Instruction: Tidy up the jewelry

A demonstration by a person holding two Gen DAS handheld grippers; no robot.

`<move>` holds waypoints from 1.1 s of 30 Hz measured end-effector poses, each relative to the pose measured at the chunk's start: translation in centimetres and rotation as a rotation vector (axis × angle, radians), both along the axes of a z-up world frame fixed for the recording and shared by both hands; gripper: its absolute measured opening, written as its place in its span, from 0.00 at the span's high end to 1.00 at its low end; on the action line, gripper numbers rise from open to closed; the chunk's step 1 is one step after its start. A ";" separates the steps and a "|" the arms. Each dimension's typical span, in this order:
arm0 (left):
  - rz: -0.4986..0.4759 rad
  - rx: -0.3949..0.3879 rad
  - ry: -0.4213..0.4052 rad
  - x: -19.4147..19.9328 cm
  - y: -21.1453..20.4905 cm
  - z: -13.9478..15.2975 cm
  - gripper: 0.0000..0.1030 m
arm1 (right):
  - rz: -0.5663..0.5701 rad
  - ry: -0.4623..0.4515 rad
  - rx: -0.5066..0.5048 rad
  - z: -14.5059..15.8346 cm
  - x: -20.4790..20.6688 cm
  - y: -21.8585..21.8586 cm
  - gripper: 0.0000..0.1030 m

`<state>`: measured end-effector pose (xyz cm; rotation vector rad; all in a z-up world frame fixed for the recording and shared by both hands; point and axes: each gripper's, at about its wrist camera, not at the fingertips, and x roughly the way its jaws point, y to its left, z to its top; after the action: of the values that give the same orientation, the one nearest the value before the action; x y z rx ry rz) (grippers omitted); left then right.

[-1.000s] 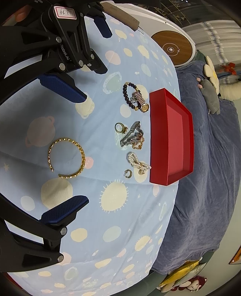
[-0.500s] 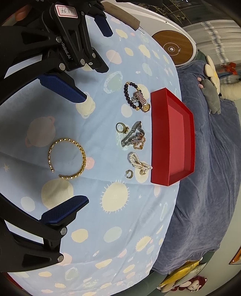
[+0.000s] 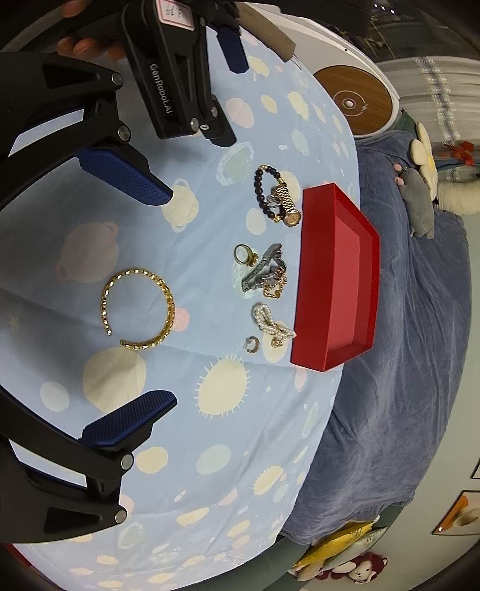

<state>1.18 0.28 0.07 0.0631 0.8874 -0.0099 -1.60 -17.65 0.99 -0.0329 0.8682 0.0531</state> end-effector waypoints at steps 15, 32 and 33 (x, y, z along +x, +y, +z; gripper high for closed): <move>0.026 -0.059 0.048 1.1 1.0 -0.5 0.06 | -0.009 0.093 0.039 -2.2 0.7 -1.2 0.19; 0.009 -0.101 0.089 2.1 2.5 -1.1 0.05 | -0.005 0.121 0.045 -3.7 2.5 -0.5 0.47; 0.007 -0.104 0.088 2.2 2.5 -1.1 0.05 | -0.004 0.122 0.044 -3.6 2.5 -0.5 0.47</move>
<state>3.38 2.78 -1.03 -0.0383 0.9738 -0.0524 0.91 -18.19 -2.66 0.0135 0.9888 0.0711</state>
